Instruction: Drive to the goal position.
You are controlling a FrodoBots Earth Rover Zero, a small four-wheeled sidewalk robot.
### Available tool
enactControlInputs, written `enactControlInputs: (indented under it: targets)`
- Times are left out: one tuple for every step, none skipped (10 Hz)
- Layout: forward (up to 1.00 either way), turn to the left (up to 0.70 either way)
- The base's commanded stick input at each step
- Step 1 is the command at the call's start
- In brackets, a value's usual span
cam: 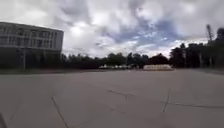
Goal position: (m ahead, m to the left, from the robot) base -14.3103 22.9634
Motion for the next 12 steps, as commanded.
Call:
enactControlInputs:
  targets:
    - [1.0,0.4]
    - [1.0,0.4]
    - [1.0,0.4]
    - [1.0,0.4]
    - [1.0,0.4]
    - [1.0,0.4]
    - [1.0,0.4]
    - [1.0,0.4]
    - [1.0,0.4]
    - [1.0,0.4]
    - [1.0,0.4]
    - [1.0,0.4]
